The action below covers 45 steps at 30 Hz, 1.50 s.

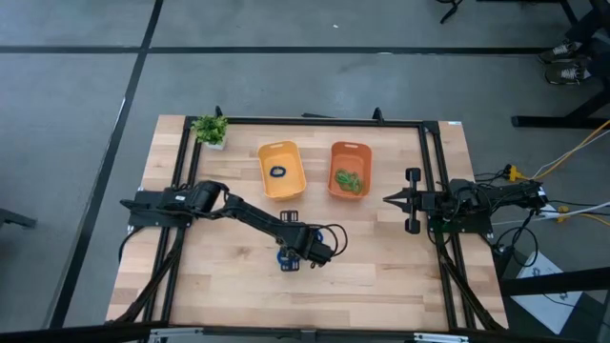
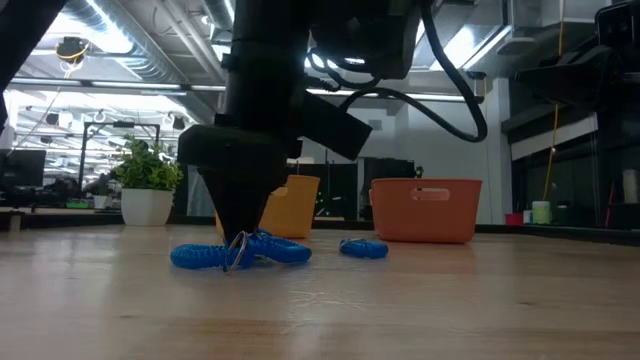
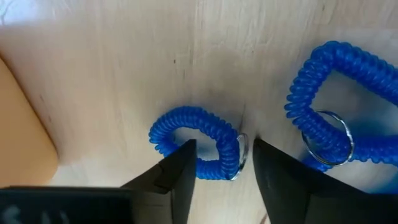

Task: Sort spring keychains
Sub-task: Put the blue spring keychain into the yellow bin

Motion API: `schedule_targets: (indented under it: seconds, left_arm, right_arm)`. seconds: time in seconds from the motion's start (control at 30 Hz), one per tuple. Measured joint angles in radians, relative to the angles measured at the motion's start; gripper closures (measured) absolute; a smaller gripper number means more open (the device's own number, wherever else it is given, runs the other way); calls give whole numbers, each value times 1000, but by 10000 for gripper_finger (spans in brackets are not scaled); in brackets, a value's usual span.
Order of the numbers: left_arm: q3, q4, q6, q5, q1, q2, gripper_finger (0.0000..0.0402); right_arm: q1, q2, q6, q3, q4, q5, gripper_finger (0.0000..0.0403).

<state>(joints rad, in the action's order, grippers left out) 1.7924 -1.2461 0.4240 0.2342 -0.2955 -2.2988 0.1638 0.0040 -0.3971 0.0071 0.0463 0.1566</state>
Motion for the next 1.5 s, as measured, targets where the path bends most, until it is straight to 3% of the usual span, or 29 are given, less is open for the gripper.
schedule_targets:
  seconds: [0.3, 0.43, 0.77, 0.87, 0.97, 1.33, 1.5]
  left_arm:
    - [-1, 6, 8, -34, -1, -3, 351]
    - [-1, 6, 8, -41, -1, -3, 378]
    - [22, -13, 68, -34, 0, -6, 365]
    - [56, -57, 138, 29, 8, -18, 375]
    - [120, -91, 205, 86, 6, -9, 379]
    - [354, -133, 228, 44, 2, -10, 379]
    - [475, -144, 221, 123, 3, -9, 379]
  right_arm:
    - [0, 0, 0, 0, 0, 0, 387]
    - [0, 0, 0, 0, 0, 0, 387]
    - [0, 0, 0, 0, 0, 0, 387]
    - [0, 0, 0, 0, 0, 0, 387]
    - [0, 0, 0, 0, 0, 0, 387]
    - [0, 0, 0, 0, 0, 0, 387]
    - [0, 0, 0, 0, 0, 0, 387]
